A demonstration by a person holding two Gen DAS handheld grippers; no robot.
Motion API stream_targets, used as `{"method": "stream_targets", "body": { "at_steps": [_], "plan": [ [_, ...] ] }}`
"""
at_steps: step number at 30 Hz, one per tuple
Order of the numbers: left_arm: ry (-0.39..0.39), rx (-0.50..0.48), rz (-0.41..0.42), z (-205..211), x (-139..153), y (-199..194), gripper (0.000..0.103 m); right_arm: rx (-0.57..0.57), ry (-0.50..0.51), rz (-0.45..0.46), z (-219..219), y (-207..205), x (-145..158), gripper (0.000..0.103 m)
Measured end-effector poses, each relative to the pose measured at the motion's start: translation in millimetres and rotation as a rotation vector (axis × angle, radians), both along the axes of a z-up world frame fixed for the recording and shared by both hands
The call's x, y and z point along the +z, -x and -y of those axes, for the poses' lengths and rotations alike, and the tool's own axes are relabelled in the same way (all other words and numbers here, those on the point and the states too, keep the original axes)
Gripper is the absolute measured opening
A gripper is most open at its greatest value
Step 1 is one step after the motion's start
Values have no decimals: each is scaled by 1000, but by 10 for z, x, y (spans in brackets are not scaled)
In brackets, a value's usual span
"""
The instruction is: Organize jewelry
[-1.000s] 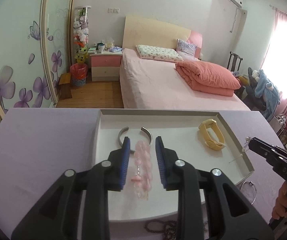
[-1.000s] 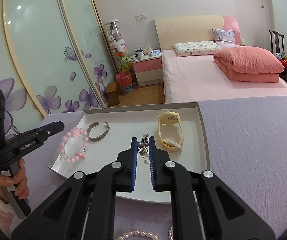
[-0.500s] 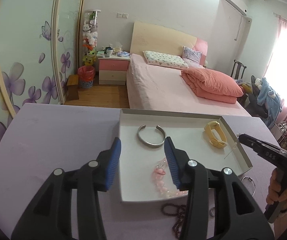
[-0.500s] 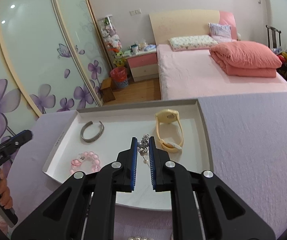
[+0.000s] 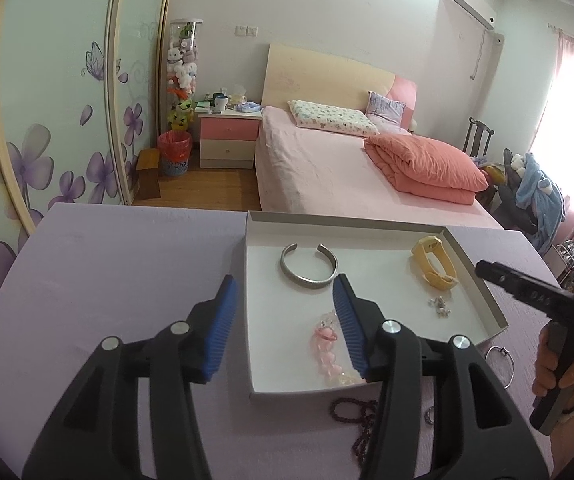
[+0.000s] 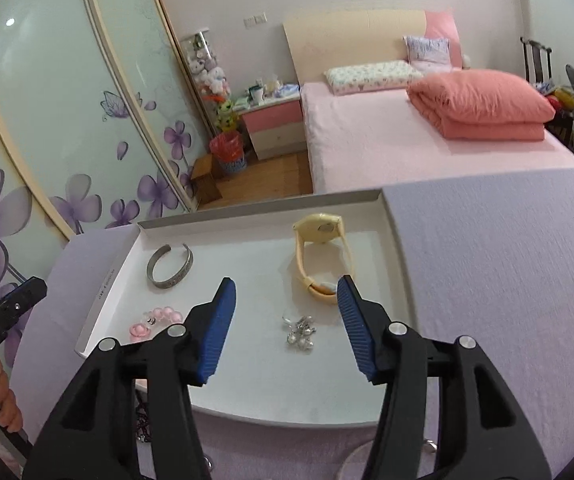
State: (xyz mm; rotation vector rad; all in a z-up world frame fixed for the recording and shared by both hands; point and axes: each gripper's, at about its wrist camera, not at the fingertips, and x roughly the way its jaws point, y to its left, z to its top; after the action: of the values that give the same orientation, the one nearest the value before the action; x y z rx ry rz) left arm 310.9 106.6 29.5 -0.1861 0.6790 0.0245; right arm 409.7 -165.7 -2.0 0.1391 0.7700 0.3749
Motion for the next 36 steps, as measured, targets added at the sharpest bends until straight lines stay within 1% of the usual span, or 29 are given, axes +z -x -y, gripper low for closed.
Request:
{"method": "stream_targets", "body": {
  "at_steps": [6, 8, 14, 18, 21, 25, 28, 33, 36],
  "plan": [
    [4, -3, 6, 21, 39, 130, 50, -2, -11, 18, 173, 233, 104, 54],
    [5, -3, 12, 35, 66, 240, 54, -5, -12, 26, 238, 328, 130, 54],
    [-8, -9, 22, 116, 109, 610, 60, -30, 2, 36, 430, 605, 135, 54],
    [-5, -22, 25, 189, 96, 835, 61, -59, 23, 22, 547, 795, 15, 54],
    [-2, -30, 29, 247, 54, 1016, 66, -74, 19, -3, 648, 892, -108, 54],
    [-9, -43, 29, 362, -38, 1212, 68, -61, 14, -27, 662, 1043, -241, 54],
    [-18, -51, 24, 442, -123, 1333, 69, -47, 38, -24, 636, 1136, -308, 54],
    [-24, -68, 15, 558, -233, 1469, 70, -99, 71, -44, 684, 1092, -444, 54],
    [-39, -77, 14, 619, -268, 1517, 73, -121, 103, -72, 680, 1032, -535, 56]
  ]
}}
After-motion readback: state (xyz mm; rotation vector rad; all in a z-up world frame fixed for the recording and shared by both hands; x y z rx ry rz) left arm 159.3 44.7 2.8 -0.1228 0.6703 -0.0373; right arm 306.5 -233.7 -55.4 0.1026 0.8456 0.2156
